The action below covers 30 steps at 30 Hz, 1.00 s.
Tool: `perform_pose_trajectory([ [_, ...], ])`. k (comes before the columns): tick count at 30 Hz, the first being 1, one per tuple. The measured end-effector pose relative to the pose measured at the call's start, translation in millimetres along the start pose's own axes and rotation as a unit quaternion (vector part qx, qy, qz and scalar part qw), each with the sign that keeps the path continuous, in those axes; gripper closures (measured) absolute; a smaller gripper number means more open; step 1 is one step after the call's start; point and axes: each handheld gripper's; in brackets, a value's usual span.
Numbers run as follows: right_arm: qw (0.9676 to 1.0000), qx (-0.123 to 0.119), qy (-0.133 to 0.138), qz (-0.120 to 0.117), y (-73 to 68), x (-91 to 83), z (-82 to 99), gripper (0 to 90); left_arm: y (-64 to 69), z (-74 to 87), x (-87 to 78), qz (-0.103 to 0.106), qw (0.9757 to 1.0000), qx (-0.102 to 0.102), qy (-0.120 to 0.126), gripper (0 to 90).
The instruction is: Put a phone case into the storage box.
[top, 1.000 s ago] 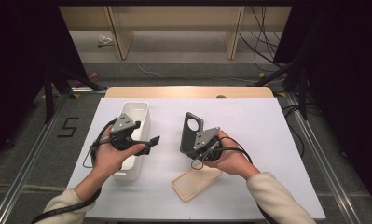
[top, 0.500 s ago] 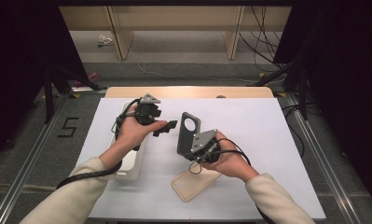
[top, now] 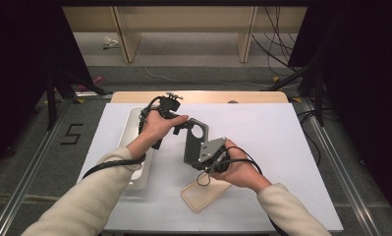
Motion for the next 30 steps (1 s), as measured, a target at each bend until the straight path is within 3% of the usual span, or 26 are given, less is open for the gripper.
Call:
perform_pose_trajectory([
  [11, 0.9999, -0.009, -0.004, 0.003, -1.5, 0.2, -2.5, 89.7, 0.4, 1.1, 8.3, 0.004, 0.9985, -0.049, -0.022, 60.3],
  [14, 0.9999, -0.013, -0.006, 0.002, -2.1, 0.7, -2.5, 89.8, -1.0, 1.4, 9.4, 0.003, 0.9985, -0.046, -0.028, 63.7],
  [21, 0.9996, -0.022, -0.014, -0.004, -5.4, 3.8, -3.9, 89.8, -5.4, 5.0, 9.9, 0.004, 0.9976, -0.062, -0.031, 69.2],
  [25, 0.9994, -0.028, -0.021, -0.007, -6.7, 6.1, -3.4, 89.8, -5.6, 5.0, 7.8, 0.009, 0.996, -0.086, -0.023, 72.1],
  [28, 0.9993, -0.029, -0.022, -0.007, -7.3, 7.3, -3.2, 89.8, -4.4, 4.1, 5.4, 0.015, 0.993, -0.116, -0.015, 74.8],
  [29, 0.9993, -0.029, -0.022, -0.007, -7.3, 7.3, -3.2, 89.8, -4.4, 4.1, 5.4, 0.015, 0.993, -0.116, -0.015, 76.0],
  [30, 0.9991, -0.033, -0.025, -0.006, -7.6, 8.7, -2.6, 89.7, -3.1, 3.0, 3.8, 0.021, 0.9912, -0.13, -0.009, 77.3],
])
Point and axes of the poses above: each handheld gripper's, and its own axes: x roughly forward along the jaws, z roughly out of its underside, y roughly to its right, and after that the axes turned 15 degrees about y, right-handed
